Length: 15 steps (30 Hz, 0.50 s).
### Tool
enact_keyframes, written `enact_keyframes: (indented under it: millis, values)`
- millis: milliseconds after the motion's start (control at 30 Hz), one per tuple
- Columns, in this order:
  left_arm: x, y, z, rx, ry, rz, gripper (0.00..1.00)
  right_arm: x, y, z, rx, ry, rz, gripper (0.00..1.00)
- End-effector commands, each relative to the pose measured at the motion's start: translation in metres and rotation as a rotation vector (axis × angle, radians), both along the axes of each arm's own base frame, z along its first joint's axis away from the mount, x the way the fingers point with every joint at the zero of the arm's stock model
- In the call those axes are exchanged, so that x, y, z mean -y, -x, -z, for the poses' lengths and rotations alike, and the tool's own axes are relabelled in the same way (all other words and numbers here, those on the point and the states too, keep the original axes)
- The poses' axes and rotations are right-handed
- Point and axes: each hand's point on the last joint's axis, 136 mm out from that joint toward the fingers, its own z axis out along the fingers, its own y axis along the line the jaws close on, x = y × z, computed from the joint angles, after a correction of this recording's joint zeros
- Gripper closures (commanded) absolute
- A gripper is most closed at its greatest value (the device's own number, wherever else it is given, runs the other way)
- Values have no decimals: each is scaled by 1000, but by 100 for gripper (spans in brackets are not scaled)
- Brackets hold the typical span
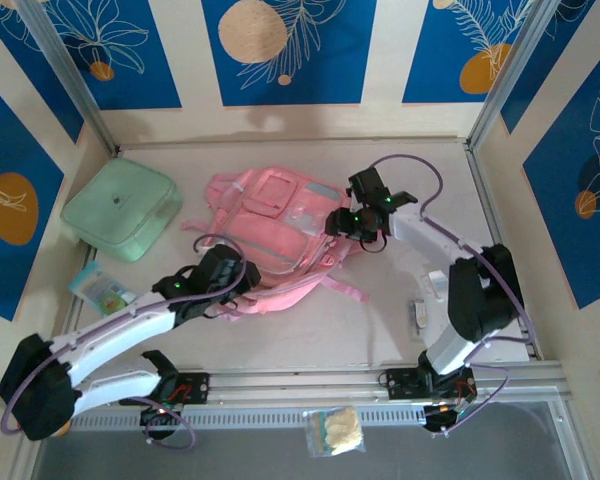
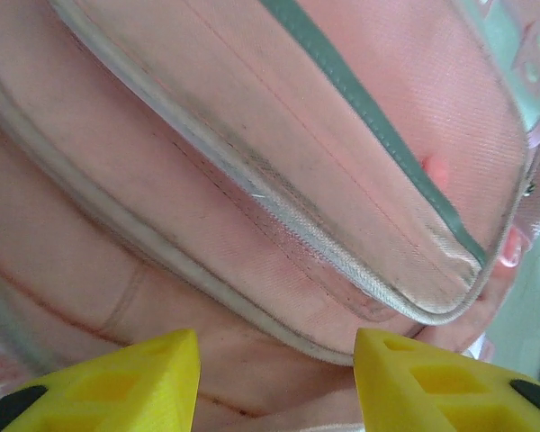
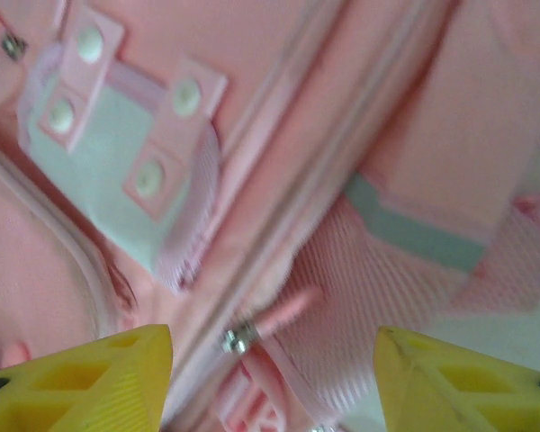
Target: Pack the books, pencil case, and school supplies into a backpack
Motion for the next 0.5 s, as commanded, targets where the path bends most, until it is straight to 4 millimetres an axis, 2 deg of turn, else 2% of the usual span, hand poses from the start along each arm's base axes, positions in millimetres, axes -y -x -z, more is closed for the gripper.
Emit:
enact_keyframes:
  millis: [0,100,300,400,467]
  values:
    - [21,-13,-7,24,57,5,52,-9,-12,3,-70,-67,55,39]
    - [25,-17,1,11,28,3,52,-7,-26,19,-132,-90,116,36]
    - [26,-23,14,0,-5,-5,52,-19,-52,41,-178,-185,128,35]
    - [21,-26,23,-8,-33,-14,53,-24,-59,46,-178,-200,111,53]
    - [16,-29,27,-18,-41,-18,54,-24,-58,44,-172,-208,108,70]
